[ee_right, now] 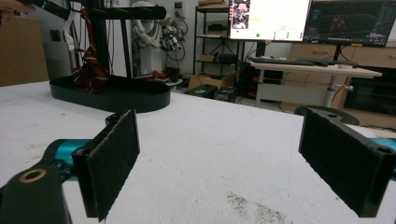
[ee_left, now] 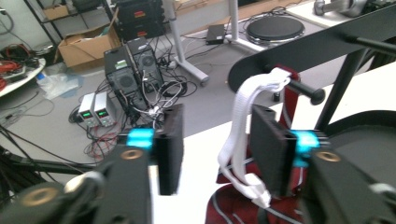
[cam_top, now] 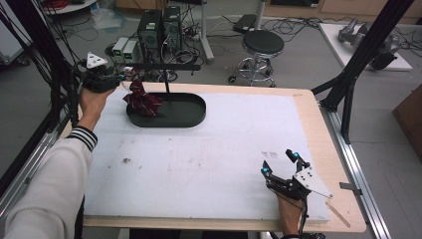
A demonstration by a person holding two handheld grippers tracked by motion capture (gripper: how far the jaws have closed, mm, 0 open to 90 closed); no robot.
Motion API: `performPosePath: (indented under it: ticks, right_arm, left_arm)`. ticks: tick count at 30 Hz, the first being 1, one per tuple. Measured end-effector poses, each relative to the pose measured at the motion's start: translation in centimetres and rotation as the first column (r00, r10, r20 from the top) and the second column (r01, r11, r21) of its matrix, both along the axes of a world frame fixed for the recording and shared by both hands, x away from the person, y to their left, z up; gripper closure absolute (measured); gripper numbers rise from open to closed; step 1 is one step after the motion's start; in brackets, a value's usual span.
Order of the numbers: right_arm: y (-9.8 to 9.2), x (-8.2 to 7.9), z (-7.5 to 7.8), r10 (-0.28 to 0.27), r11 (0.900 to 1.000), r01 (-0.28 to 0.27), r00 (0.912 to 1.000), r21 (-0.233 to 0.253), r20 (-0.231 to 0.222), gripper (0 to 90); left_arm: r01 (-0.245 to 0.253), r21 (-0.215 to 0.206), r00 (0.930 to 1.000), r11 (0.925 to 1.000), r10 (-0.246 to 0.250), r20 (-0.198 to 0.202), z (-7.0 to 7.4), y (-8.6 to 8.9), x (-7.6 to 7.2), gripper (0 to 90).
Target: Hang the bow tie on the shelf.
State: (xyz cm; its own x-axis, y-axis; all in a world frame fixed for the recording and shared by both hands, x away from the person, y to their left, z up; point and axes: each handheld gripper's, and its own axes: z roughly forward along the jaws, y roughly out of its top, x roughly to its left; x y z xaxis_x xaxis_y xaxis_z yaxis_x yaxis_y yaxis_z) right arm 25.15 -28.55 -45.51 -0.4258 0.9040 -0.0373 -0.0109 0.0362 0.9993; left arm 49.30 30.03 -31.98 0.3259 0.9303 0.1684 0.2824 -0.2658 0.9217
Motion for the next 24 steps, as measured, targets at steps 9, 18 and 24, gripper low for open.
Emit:
performPosePath:
  ticks: [9, 18, 24]
  right_arm:
    - [-0.1, 0.1, 0.0, 0.000, 1.000, 0.000, 1.0000, 0.009, -0.007, 11.5]
    - [-0.1, 0.0, 0.0, 0.002, 1.000, -0.001, 1.0000, 0.007, -0.005, 11.5]
    - [-0.1, 0.0, 0.0, -0.001, 1.000, 0.001, 0.9999, 0.015, -0.011, 11.5]
  left_arm:
    - [0.085, -0.115, 0.9960, 0.9897, -0.082, 0.036, -0.7, 1.8, -2.3, 23.0]
    - [0.261, -0.176, 0.9609, 0.9491, -0.239, 0.140, -2.9, 2.7, -8.8, 16.3]
    - [0.356, -0.190, 0.9233, 0.9148, -0.313, 0.222, -5.0, 2.1, -14.4, 15.6]
